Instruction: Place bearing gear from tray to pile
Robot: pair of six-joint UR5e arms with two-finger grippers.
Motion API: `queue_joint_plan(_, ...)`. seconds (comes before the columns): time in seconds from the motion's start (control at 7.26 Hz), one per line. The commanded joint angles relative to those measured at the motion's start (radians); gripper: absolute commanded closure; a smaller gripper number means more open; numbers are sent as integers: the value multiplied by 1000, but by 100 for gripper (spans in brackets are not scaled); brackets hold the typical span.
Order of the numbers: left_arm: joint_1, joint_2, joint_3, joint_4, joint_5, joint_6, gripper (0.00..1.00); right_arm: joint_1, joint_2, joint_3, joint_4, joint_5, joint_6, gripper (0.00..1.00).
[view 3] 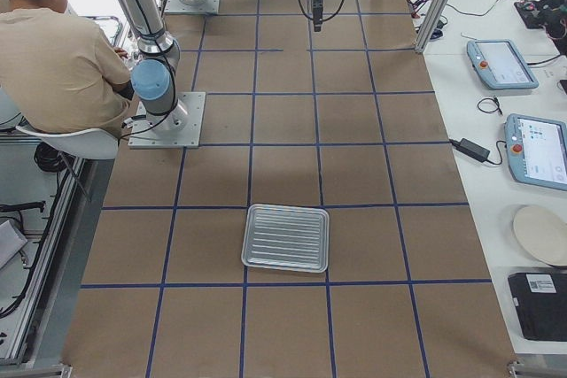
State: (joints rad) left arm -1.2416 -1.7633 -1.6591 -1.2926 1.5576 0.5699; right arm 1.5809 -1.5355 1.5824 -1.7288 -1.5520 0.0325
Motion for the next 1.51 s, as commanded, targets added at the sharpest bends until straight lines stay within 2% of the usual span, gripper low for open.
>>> queue_joint_plan(0.0,-167,68,111,-172,3,-184,0,1,3,-1,-2,1,3,0)
queue_joint_plan(0.28,-289,134,128,-209,10,-370,0,1,2,-1,0,1,1,0)
queue_joint_plan(0.41,-312,169,128,-218,9,-490,0,1,-1,1,0,-5,0,0)
queue_joint_plan(0.69,-340,252,76,-290,1,-547,0,1,0,-1,0,-2,0,0)
queue_joint_plan(0.83,-363,254,64,-280,7,-599,0,1,-2,-1,0,-6,0,0)
queue_joint_plan(1.38,-352,237,91,-261,4,-591,0,1,-2,-1,0,-8,-2,0)
